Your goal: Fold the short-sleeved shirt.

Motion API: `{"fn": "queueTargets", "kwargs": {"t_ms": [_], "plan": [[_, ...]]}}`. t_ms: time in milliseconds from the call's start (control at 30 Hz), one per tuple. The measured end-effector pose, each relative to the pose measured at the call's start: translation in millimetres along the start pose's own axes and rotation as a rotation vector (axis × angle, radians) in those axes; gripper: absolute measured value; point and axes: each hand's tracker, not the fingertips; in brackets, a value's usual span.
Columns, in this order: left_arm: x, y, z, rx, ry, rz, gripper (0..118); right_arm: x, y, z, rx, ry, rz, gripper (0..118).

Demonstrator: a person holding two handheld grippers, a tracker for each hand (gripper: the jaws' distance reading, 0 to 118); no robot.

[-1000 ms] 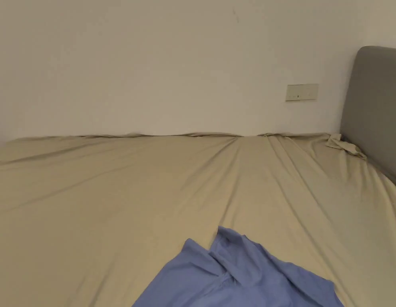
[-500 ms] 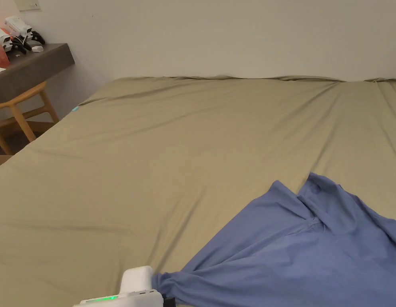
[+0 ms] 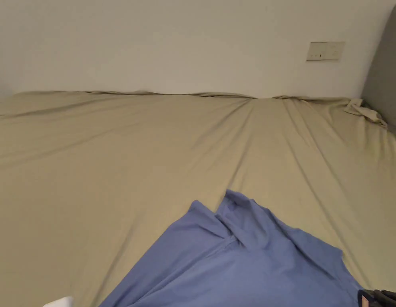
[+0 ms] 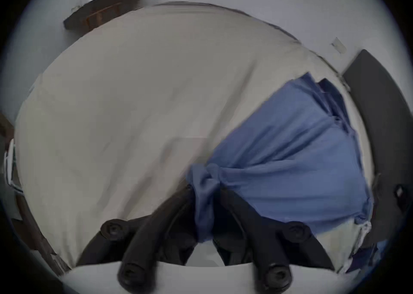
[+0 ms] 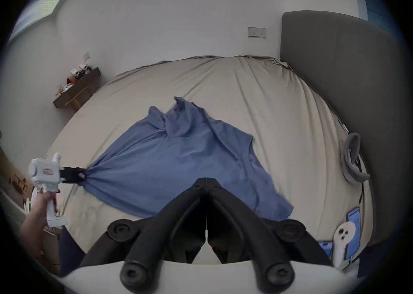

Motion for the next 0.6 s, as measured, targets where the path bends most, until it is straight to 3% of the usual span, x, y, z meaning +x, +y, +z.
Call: {"fn": "queueTargets", "kwargs": {"t_ms": [67,133,167,200,233,333,500,533,600], "plan": [[11,-12,30,-0.023,-0.115,0.019,8,24,22,-25,-0.009,-0.016,0.005,3],[13,-12,43,-0.007,-0.126,0.015,8,39,50,-61,-0.026,-0.042,0.008,9],[12,1,45,-0.005,-0.128,0.01,8,50,64,-84,-0.08,-0.054,0.008,39],[12,4,50,-0.005,-0.128,0.011,8,61,76,-111,-0.172,-0.068,-0.008,111],[11,7,55,0.0,-0.148,0.021,8,70,85,-126,-0.129,-0.024,-0.045,118],[10,15,61,0.014,-0.155,0.021,8,94,105,-200,-0.3,-0.042,-0.125,117],[5,14,50,0.002,-0.14,0.002,8,75,101,-264,-0.423,-0.165,-0.023,115],[6,13,48,-0.005,-0.132,-0.005,8,71,93,-273,-0.438,-0.166,-0.025,110],[8,12,46,-0.016,-0.121,-0.015,8,61,84,-278,-0.458,-0.164,0.008,88]]}}
